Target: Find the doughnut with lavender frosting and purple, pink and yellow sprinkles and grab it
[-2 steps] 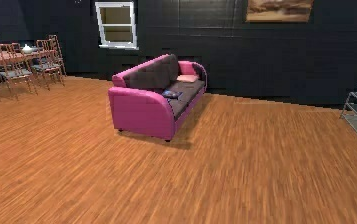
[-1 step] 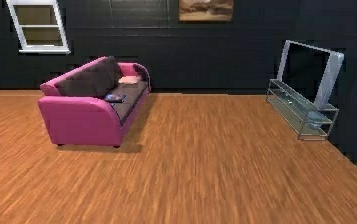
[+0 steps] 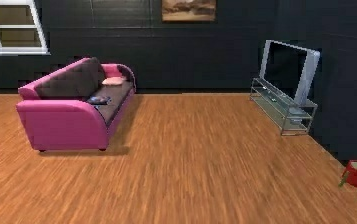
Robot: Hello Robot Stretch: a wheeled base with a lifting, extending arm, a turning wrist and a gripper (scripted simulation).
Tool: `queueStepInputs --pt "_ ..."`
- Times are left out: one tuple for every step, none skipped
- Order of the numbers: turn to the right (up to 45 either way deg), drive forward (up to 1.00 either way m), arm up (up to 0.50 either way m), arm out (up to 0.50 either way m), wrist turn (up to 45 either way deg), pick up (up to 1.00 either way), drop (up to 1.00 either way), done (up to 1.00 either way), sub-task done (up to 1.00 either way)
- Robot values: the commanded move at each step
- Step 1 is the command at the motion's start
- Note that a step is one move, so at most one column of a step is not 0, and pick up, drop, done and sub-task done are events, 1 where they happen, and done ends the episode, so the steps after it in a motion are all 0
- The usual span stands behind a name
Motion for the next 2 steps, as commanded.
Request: queueStepInputs --pt "0.0 0.20 0.00 0.00 0.0 0.00 0.00 0.00 0.00" --pt "-45.0 0.00 0.00 0.00 0.0 0.00 0.00 0.00 0.00"
